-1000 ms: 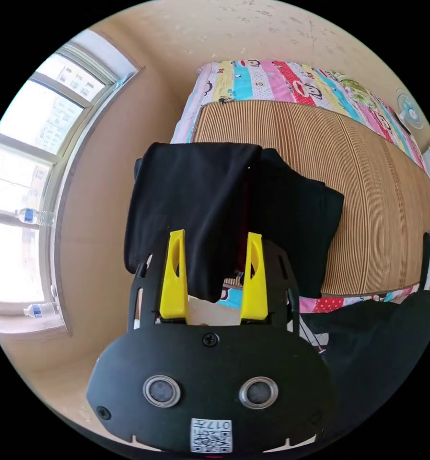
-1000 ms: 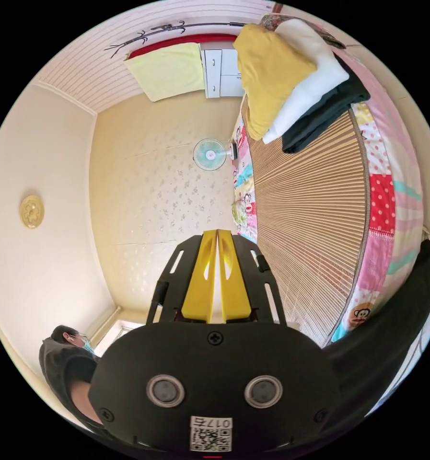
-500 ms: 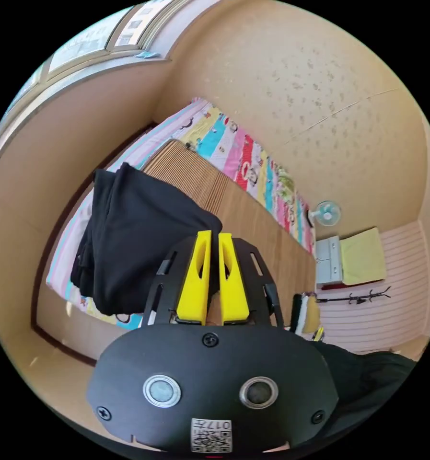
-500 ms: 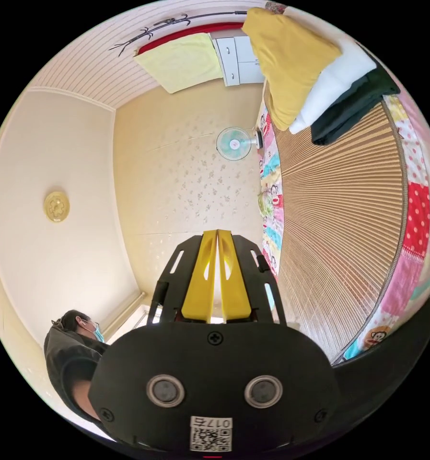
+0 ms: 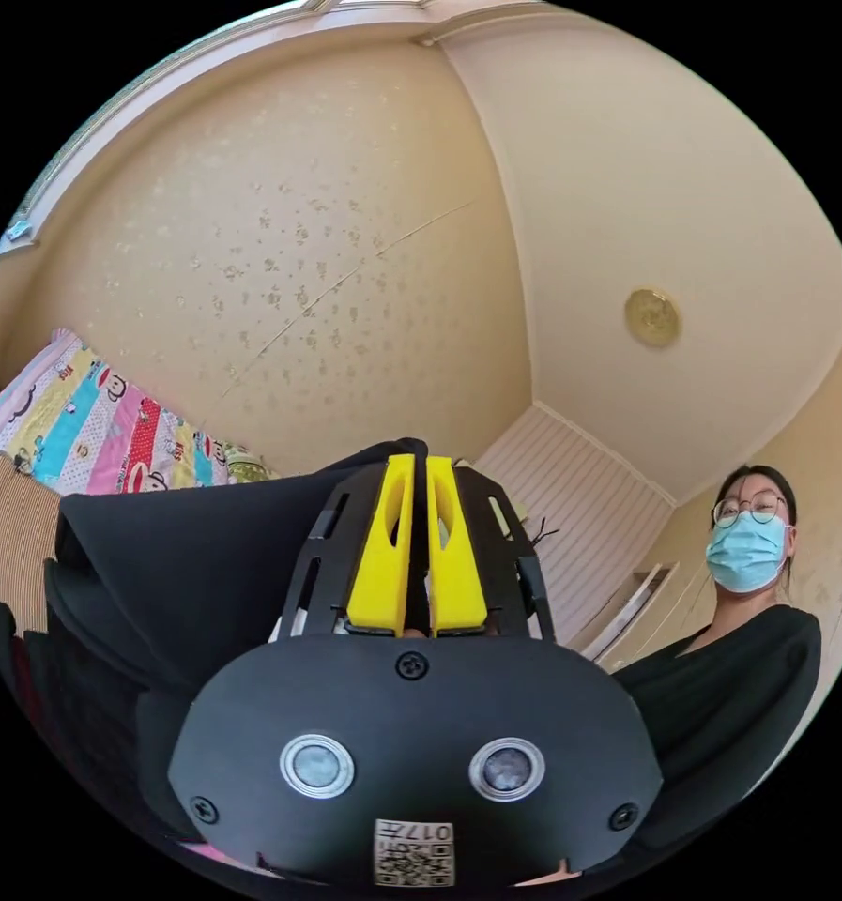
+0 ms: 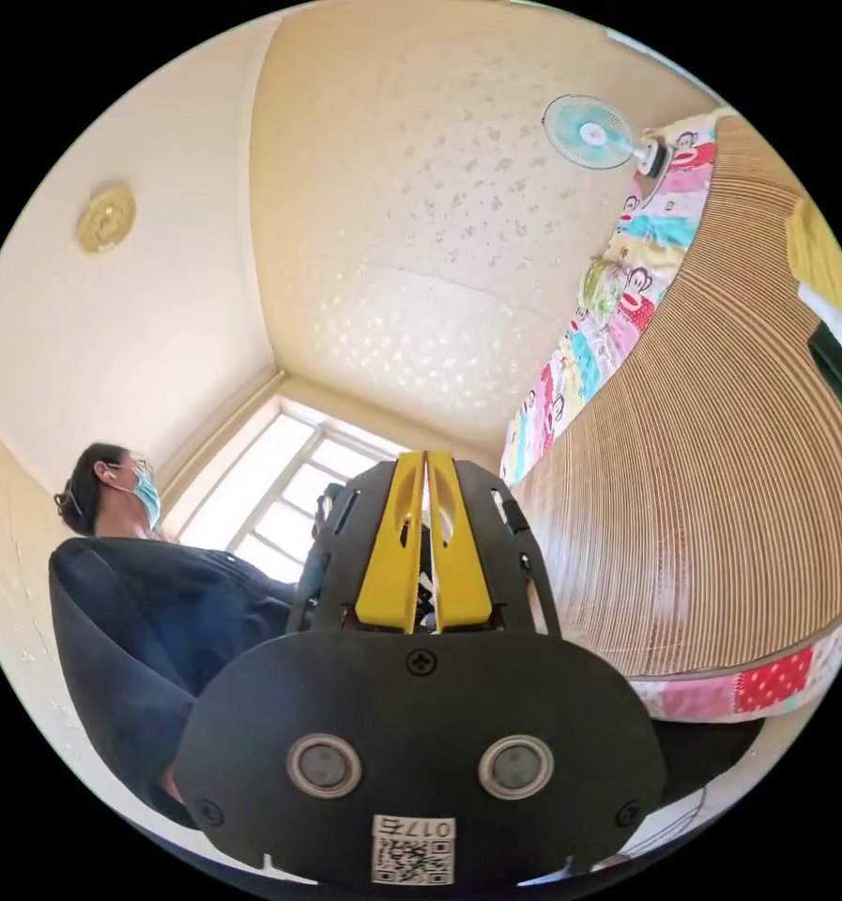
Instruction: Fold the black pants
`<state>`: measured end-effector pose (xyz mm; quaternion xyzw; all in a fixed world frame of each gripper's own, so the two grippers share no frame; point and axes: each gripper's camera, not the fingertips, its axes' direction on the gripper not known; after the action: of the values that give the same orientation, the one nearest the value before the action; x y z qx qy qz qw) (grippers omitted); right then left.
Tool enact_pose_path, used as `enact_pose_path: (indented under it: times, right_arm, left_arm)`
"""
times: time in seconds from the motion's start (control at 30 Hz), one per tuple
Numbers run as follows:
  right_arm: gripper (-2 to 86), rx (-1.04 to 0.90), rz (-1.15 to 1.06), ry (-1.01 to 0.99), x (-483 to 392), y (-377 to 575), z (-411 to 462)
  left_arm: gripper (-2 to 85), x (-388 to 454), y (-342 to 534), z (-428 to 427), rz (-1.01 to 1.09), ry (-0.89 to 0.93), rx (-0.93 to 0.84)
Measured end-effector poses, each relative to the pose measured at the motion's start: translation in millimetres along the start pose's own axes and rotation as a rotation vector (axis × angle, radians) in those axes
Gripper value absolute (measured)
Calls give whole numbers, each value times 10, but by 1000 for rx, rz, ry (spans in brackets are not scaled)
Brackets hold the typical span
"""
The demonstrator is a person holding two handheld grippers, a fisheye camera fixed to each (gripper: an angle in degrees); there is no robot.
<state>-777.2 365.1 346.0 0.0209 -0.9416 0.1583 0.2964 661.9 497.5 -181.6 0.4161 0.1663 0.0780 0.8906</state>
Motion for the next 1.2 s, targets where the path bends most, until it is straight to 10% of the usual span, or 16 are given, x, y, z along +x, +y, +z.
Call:
enact_pose_path:
  times: [0.37,0.6,0.73,0.87,1.0,1.2]
  right_arm:
    - [116,-438,-79,-129,-416,-625,1095]
    - [244,32,342,-778,217,-759,1397]
    - [124,-66,391,-358,208,-1080,1355]
    - [33,-61,360,-415,97,-1236,1327]
    - [19,-19,120,-498,-553,-1568,1324]
    - [37,-75,-318,-757,-1763,-2094,1320]
  left_arm:
    - [-3,1396,695,1432,292,440,-264]
    - [3,1921,1706,2702,447,714,-668]
    - [2,1520,2468,3177,219,783,-783]
    - [5,1157,2816,3133,183,866,-772]
    - [21,1066,2868,3048,285,705,-894]
    - [113,251,2899,3124,233,-235,-1071]
